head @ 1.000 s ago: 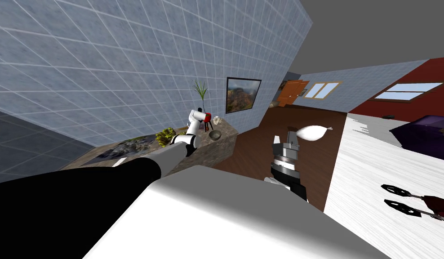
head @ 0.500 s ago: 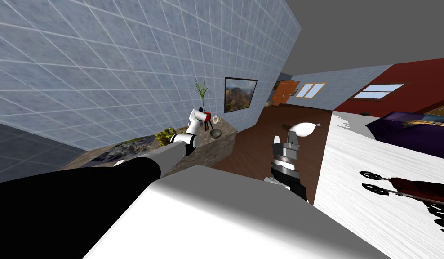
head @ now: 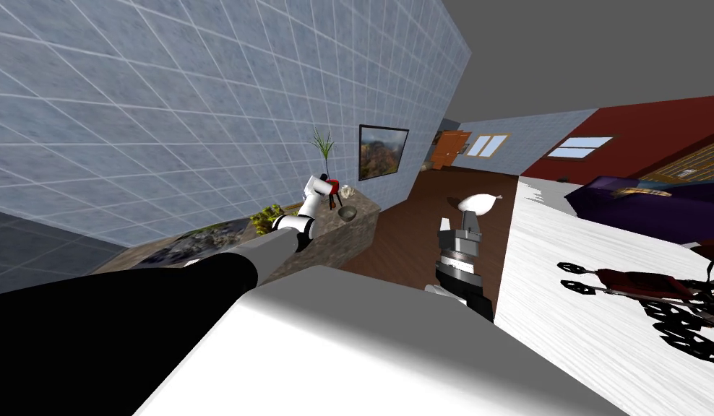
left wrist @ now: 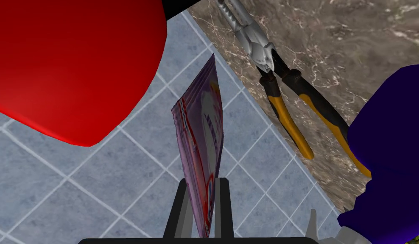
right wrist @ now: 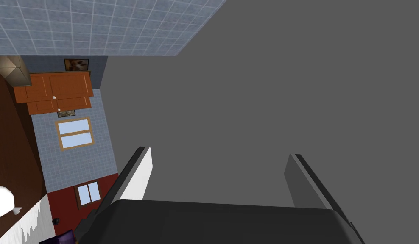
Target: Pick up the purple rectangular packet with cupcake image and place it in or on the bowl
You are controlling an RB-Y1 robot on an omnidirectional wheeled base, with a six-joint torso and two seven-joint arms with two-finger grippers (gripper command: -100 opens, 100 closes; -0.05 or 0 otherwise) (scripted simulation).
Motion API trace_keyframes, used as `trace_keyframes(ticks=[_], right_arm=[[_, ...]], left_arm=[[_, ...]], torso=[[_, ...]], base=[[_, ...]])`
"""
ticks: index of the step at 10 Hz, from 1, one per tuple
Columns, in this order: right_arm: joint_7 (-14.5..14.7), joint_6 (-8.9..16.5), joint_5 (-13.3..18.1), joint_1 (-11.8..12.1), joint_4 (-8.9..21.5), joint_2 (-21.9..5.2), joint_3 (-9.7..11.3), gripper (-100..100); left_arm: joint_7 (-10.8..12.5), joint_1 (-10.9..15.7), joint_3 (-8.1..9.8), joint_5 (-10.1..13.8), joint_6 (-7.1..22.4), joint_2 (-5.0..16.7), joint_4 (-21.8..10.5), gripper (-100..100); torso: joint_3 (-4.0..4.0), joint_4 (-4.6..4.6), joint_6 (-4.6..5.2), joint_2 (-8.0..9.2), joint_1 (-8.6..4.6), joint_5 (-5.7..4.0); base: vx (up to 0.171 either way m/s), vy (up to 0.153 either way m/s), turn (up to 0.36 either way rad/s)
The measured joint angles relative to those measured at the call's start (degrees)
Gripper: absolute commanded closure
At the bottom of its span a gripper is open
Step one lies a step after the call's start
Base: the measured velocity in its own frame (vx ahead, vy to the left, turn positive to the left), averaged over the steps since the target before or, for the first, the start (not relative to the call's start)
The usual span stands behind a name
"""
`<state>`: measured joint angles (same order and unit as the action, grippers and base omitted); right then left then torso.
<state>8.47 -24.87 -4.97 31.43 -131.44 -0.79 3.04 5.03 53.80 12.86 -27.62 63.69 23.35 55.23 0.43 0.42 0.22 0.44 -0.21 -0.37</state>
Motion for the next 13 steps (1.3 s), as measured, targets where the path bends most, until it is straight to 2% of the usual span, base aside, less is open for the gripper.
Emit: trace_keyframes(ticks=[3,6,7,11,13], right_arm=[[0.0,0.0,0.0,0.0,0.0,0.0,0.0,0],[0.0,0.0,0.0,0.0,0.0,0.0,0.0,0],[0.0,0.0,0.0,0.0,0.0,0.0,0.0,0],[0.0,0.0,0.0,0.0,0.0,0.0,0.0,0],[0.0,0.0,0.0,0.0,0.0,0.0,0.0,0]], left_arm=[[0.3,0.0,-1.6,-1.6,-4.5,0.6,-1.0,100],[-0.4,-1.2,-3.53,-3.0,-9.0,1.5,-0.2,100],[-0.5,-1.1,-3.66,-3.0,-10.5,1.7,-0.5,100],[0.0,-1.6,-6.21,-5.5,-17.0,2.9,-2.3,100],[-0.4,-1.9,-6.9,-5.9,-20.1,3.2,-2.1,100]], torso=[[0.02,0.02,0.04,0.03,-0.03,-0.01],[0.1,0.1,-0.01,0.09,-0.01,-0.04],[0.08,0.13,-0.02,0.01,-0.12,-0.1],[0.16,0.3,0.22,0.02,-0.33,-0.28],[0.26,0.45,0.2,0.05,-0.51,-0.4]], base=[[-0.044,0.037,-0.073],[-0.053,0.047,-0.063],[-0.043,0.038,-0.103],[-0.04,0.037,-0.075],[-0.023,0.032,-0.046]])
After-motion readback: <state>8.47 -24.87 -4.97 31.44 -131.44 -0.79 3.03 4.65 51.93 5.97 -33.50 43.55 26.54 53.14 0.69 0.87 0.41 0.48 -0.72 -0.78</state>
